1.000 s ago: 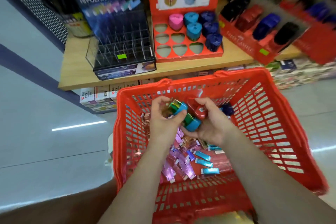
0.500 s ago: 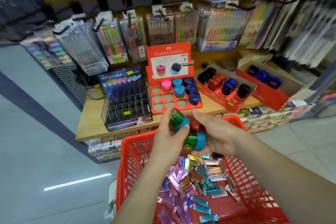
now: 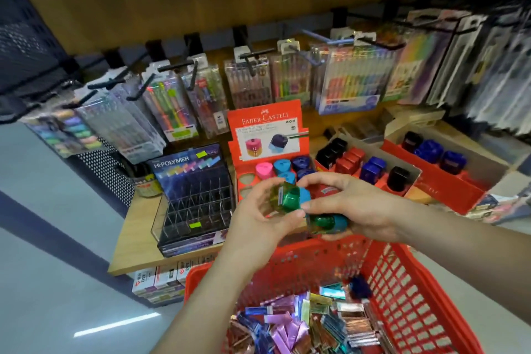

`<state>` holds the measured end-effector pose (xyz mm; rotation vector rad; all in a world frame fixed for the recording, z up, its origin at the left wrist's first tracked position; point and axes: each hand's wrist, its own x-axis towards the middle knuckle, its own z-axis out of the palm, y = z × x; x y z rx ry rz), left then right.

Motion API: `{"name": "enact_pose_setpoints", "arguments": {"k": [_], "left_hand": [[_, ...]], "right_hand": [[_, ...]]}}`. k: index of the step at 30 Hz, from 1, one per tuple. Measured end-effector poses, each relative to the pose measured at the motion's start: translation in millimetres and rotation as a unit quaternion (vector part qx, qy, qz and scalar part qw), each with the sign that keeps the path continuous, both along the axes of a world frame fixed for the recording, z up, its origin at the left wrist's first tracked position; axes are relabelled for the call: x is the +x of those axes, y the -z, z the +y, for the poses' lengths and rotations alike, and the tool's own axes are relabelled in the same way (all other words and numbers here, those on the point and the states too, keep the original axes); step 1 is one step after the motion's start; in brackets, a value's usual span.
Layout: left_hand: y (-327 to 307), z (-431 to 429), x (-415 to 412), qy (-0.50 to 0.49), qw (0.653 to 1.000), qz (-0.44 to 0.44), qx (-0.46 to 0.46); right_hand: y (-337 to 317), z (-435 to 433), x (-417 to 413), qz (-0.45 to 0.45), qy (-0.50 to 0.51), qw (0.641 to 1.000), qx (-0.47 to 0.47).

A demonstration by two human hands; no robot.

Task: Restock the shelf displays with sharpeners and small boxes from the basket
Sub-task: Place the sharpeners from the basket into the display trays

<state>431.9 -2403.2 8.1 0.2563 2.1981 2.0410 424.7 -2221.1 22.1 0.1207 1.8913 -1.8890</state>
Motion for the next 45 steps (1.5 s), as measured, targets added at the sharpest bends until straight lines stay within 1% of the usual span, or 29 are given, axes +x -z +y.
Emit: {"name": "enact_pose_setpoints", "arguments": {"k": [2, 6, 7, 9, 11, 12, 14, 15, 17, 20, 22, 24, 25, 26, 28, 29, 30, 32, 36, 40, 45], "left_hand": [[2.8, 1.4, -13.4, -0.018, 1.0, 0.003, 0.007], [10.2, -0.8, -40.0, -0.047, 0.993, -0.035, 0.098], [12.0, -2.1, -44.3, -0.054, 0.994, -0.037, 0.083], [16.2, -6.0, -52.4, -0.069, 0.998, -0.007, -0.012], [19.5, -11.4, -59.8, -0.066, 0.99, 0.033, -0.123], [20.7, -13.7, -63.8, -0.045, 0.982, 0.047, -0.175], [25.3, -17.0, -74.0, 0.014, 0.957, 0.079, -0.279], [28.1, -18.8, -81.3, 0.029, 0.938, 0.107, -0.328], [32.4, -24.4, -102.1, 0.005, 0.906, 0.144, -0.399], [38.3, -38.8, -140.9, -0.053, 0.892, 0.132, -0.428], [45.0, -45.6, -160.4, -0.052, 0.878, 0.141, -0.454], [52.6, -47.3, -170.4, -0.038, 0.857, 0.162, -0.488], [55.9, -46.7, -172.4, -0.035, 0.84, 0.177, -0.512], [58.4, -45.5, -173.0, -0.035, 0.814, 0.193, -0.547], [62.8, -43.6, -173.9, -0.037, 0.747, 0.223, -0.625], [65.7, -43.2, -174.5, -0.038, 0.721, 0.233, -0.651], [68.1, -42.7, -174.7, -0.037, 0.705, 0.238, -0.667], [72.7, -42.7, -176.2, -0.039, 0.691, 0.242, -0.68], [75.2, -40.9, -183.5, -0.049, 0.681, 0.239, -0.69], [76.8, -38.9, -189.6, -0.032, 0.666, 0.252, -0.702], [70.8, -34.6, -188.0, -0.013, 0.638, 0.214, -0.739]], "right_hand": [[5.0, -0.7, -11.2, 0.013, -0.004, 1.0, -0.022], [17.2, -6.1, -31.1, -0.023, -0.002, 0.991, -0.132], [20.1, -8.0, -36.0, -0.022, -0.005, 0.988, -0.151], [25.9, -11.8, -47.2, -0.003, 0.002, 0.989, -0.151], [33.8, -16.1, -58.7, 0.035, 0.027, 0.994, -0.096], [37.7, -18.5, -63.9, 0.063, 0.036, 0.996, -0.058], [44.4, -23.2, -72.2, 0.103, 0.035, 0.994, 0.005], [47.2, -24.6, -76.0, 0.106, 0.039, 0.994, 0.012], [51.7, -25.5, -81.8, 0.077, 0.073, 0.994, -0.029], [60.9, -29.2, -86.5, 0.012, 0.164, 0.98, -0.112], [66.0, -38.2, -83.5, -0.006, 0.205, 0.965, -0.162], [71.5, -49.0, -75.9, -0.016, 0.22, 0.952, -0.212], [73.1, -53.6, -71.2, -0.017, 0.225, 0.945, -0.237], [74.1, -57.3, -66.2, -0.016, 0.23, 0.938, -0.26], [78.7, -62.9, -58.3, -0.011, 0.234, 0.928, -0.29], [81.4, -64.7, -55.1, -0.01, 0.233, 0.925, -0.299], [83.4, -66.3, -52.4, -0.01, 0.23, 0.924, -0.305], [87.6, -68.1, -49.0, -0.014, 0.224, 0.924, -0.31], [92.7, -68.0, -45.5, -0.016, 0.214, 0.918, -0.334], [97.4, -65.4, -43.0, -0.02, 0.21, 0.911, -0.356], [103.7, -64.3, -45.5, -0.026, 0.225, 0.894, -0.386]]}}
